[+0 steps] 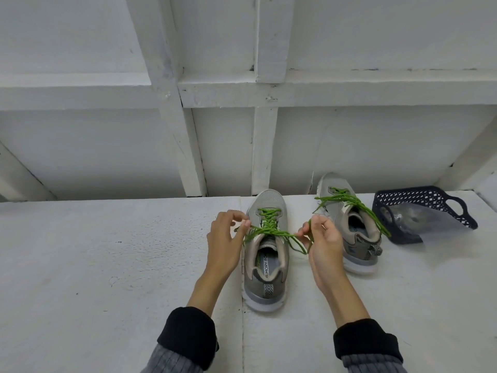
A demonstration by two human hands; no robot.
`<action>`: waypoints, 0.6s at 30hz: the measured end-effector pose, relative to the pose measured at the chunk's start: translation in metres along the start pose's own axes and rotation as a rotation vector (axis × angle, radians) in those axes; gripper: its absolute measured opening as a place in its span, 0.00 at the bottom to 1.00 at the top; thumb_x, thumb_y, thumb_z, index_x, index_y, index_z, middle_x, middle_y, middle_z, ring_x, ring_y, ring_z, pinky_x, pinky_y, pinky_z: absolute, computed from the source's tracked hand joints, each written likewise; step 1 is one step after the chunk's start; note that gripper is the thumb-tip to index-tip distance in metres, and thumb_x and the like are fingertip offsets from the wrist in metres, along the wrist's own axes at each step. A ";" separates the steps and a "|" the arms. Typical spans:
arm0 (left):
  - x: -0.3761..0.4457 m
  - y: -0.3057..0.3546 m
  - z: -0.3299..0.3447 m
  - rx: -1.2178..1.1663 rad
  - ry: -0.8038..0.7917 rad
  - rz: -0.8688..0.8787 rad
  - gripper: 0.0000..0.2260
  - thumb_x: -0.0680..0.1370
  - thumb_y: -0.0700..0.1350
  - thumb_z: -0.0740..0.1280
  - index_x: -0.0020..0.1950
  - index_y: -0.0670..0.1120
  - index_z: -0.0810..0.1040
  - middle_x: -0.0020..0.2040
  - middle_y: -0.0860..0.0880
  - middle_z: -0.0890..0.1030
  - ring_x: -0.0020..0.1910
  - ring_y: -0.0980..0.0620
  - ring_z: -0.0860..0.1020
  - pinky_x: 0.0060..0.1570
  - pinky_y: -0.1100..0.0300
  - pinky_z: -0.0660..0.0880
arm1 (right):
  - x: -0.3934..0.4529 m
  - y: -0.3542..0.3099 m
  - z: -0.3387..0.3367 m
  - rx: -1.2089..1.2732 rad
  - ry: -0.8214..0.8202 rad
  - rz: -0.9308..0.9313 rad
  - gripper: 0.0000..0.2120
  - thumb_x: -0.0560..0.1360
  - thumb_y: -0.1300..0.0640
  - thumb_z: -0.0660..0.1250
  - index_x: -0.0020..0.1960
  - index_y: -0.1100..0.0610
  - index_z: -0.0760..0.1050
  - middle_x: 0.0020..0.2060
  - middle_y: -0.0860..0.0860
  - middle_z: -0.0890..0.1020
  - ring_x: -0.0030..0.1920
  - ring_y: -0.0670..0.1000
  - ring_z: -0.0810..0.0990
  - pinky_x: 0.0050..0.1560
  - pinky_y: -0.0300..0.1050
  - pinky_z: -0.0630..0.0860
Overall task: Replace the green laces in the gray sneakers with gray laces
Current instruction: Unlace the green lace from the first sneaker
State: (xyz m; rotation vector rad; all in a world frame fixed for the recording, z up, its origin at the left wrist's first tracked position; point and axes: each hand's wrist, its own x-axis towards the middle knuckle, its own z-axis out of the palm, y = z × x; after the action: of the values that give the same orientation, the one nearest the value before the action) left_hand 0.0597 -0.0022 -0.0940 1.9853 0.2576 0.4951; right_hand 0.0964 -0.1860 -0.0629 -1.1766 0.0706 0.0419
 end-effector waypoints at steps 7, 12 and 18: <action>-0.001 0.008 -0.005 0.144 -0.137 0.107 0.01 0.77 0.56 0.68 0.46 0.61 0.79 0.47 0.64 0.80 0.53 0.64 0.70 0.60 0.47 0.67 | -0.008 0.003 -0.001 -0.484 -0.183 -0.168 0.05 0.78 0.60 0.65 0.43 0.56 0.75 0.35 0.47 0.79 0.36 0.45 0.76 0.36 0.38 0.74; 0.002 0.002 -0.005 0.171 -0.151 0.144 0.04 0.78 0.52 0.69 0.47 0.63 0.80 0.46 0.64 0.80 0.53 0.63 0.71 0.57 0.48 0.69 | -0.008 0.005 -0.006 -0.944 -0.328 -0.423 0.03 0.74 0.61 0.71 0.46 0.55 0.81 0.40 0.45 0.80 0.42 0.42 0.77 0.43 0.28 0.70; 0.009 0.010 -0.007 0.187 -0.259 0.135 0.07 0.78 0.52 0.68 0.44 0.64 0.75 0.46 0.65 0.79 0.53 0.63 0.70 0.60 0.50 0.69 | -0.010 0.011 -0.001 -1.242 -0.288 -0.642 0.03 0.74 0.61 0.71 0.48 0.58 0.79 0.43 0.50 0.75 0.46 0.48 0.72 0.46 0.33 0.66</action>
State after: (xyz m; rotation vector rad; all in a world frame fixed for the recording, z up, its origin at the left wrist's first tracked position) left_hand 0.0646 0.0030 -0.0805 2.2340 0.0074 0.3021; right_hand 0.0861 -0.1826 -0.0725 -2.3626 -0.6797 -0.3609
